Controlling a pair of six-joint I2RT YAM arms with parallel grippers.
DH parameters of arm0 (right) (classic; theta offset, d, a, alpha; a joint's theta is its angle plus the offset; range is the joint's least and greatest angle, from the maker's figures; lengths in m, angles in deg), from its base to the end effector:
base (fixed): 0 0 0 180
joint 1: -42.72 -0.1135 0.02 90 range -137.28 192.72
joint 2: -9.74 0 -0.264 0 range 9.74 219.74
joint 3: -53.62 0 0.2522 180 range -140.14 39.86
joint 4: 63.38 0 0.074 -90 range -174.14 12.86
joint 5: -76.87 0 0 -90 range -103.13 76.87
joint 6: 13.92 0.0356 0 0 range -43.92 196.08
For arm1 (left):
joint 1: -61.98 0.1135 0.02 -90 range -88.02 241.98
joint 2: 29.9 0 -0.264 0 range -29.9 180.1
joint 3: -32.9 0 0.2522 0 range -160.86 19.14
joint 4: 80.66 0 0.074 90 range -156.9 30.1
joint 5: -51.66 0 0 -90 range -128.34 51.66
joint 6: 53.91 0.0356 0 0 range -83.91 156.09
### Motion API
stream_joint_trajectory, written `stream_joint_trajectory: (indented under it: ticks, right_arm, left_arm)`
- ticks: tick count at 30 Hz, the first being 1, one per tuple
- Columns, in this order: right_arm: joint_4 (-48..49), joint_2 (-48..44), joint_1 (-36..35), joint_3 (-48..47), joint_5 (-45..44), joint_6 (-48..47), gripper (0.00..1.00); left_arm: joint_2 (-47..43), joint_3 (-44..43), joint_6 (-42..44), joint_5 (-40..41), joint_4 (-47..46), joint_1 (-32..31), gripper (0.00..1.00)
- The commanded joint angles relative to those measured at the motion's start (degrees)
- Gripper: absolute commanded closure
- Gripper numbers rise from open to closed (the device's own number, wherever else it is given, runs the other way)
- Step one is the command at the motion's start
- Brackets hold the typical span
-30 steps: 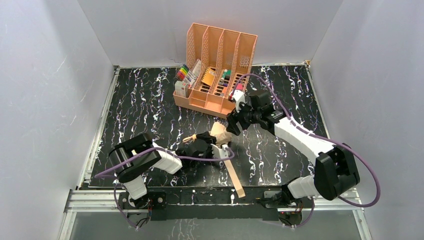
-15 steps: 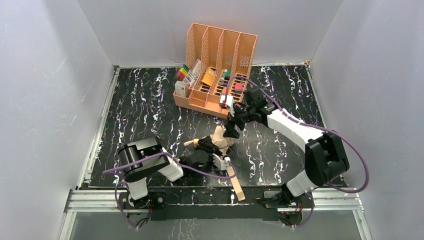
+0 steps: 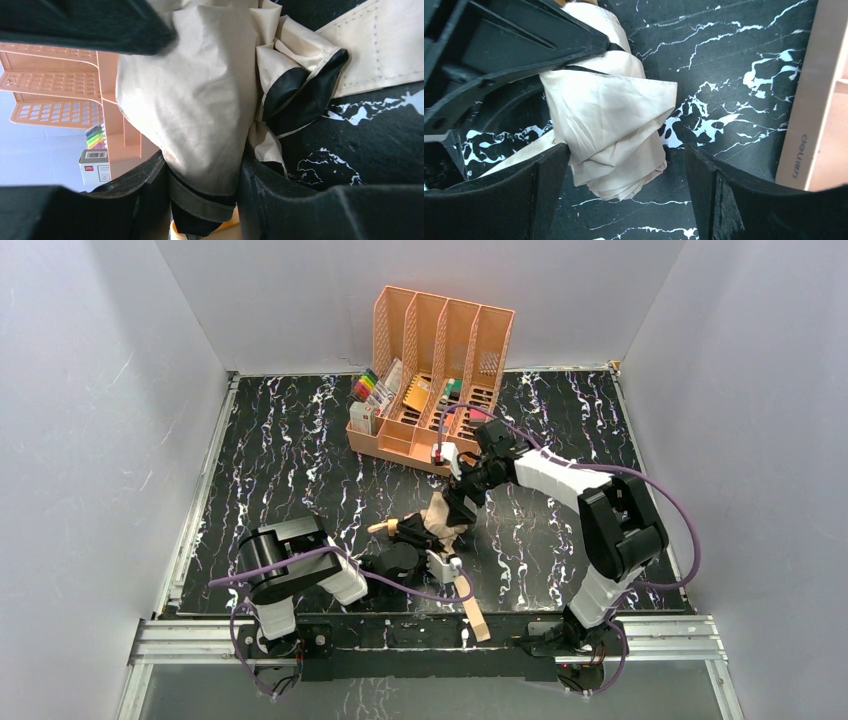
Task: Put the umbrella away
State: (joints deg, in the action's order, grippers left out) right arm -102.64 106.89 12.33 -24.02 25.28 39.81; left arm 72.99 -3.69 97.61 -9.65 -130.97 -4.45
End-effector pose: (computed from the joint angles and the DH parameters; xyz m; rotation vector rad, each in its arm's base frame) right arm 0.2850 0.1928 0.2041 -1.5460 1.9166 0.8175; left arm 0.1282 -0.2511 0.1109 1.4654 1.1017 0.4018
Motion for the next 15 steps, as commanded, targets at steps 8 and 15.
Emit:
stream_joint_trajectory:
  ticks: [8, 15]
  right_arm:
    - [1.0, 8.5, -0.6, -1.6, -4.6, -1.3, 0.21]
    - [4.3, 7.7, -0.7, -0.2, -8.7, 0.9, 0.65]
  left_arm:
    - [0.1, 1.8, -0.2, -1.7, 6.0, -1.4, 1.00]
    - [-8.3, 2.5, -3.9, -0.3, 5.8, -1.4, 0.87]
